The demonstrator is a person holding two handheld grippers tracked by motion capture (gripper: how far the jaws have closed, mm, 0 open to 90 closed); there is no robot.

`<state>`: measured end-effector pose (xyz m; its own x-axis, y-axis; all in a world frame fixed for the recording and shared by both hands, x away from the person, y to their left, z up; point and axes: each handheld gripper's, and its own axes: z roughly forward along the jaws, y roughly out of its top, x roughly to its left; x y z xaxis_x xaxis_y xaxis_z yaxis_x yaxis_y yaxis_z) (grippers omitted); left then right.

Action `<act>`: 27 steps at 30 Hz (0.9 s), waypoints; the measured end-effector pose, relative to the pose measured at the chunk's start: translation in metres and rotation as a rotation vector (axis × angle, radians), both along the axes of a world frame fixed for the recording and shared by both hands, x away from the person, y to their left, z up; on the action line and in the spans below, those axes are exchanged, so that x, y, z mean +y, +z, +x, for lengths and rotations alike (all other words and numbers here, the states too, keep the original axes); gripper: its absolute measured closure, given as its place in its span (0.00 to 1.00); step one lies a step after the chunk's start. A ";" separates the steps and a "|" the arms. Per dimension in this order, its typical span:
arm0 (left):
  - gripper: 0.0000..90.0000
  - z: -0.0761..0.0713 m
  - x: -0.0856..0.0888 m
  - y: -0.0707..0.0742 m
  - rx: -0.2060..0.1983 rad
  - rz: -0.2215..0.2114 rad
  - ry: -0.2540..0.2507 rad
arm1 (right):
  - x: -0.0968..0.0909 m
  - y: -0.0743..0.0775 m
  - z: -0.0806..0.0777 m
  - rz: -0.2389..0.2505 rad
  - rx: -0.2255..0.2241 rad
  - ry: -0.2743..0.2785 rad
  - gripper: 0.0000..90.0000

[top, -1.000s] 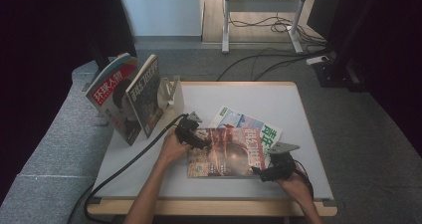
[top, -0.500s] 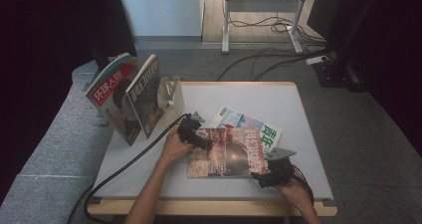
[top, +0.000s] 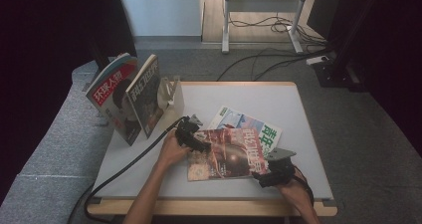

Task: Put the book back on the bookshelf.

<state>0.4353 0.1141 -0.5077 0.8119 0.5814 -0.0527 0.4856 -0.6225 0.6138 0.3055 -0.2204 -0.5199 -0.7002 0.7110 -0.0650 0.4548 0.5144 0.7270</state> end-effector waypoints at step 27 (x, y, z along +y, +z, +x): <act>0.00 -0.015 0.009 0.000 0.041 0.017 -0.006 | -0.022 0.004 0.029 0.049 -0.028 -0.120 0.05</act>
<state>0.4206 0.1235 -0.5080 0.8126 0.5778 -0.0757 0.5063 -0.6358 0.5826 0.3343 -0.2426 -0.5159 -0.6084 0.7922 -0.0470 0.4899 0.4215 0.7631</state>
